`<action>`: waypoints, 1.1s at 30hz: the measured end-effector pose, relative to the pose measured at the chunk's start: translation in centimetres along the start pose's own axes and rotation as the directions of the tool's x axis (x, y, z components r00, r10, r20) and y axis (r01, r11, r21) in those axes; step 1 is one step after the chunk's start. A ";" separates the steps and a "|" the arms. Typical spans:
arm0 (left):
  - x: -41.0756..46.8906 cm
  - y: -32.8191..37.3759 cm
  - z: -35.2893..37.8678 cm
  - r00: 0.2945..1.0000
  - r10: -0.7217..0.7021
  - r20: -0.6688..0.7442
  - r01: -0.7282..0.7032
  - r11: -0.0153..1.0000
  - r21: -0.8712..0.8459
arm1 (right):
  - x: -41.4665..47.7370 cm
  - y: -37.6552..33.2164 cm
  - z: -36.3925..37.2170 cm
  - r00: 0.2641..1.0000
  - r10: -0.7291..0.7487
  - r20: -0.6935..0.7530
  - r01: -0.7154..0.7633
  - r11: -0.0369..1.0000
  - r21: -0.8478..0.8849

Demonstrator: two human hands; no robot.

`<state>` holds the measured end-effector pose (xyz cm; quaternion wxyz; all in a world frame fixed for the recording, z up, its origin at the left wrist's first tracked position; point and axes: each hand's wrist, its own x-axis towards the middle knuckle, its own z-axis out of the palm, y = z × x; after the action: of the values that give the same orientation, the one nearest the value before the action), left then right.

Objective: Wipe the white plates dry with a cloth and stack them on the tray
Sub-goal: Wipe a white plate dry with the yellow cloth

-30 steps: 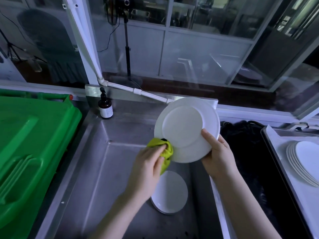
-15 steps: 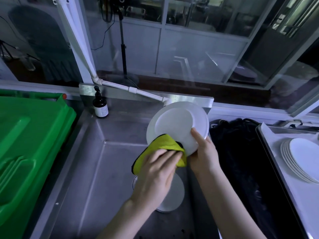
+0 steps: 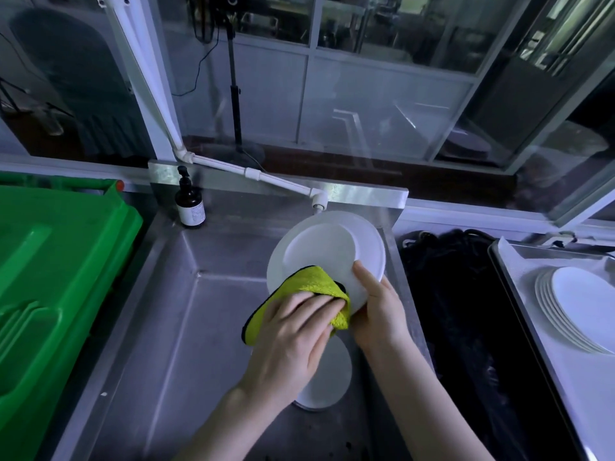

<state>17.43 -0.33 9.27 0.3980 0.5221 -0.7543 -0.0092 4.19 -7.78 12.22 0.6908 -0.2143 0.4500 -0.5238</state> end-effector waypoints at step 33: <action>4.5 -3.0 -3.3 0.975 -0.190 0.113 0.182 0.980 0.076 | -3.6 1.0 0.4 0.979 0.050 0.195 -0.017 0.986 -0.167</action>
<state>21.15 -3.93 12.94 0.3322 0.6014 -0.7246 -0.0533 4.87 -4.21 13.09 0.7211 -0.3142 0.4240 -0.4490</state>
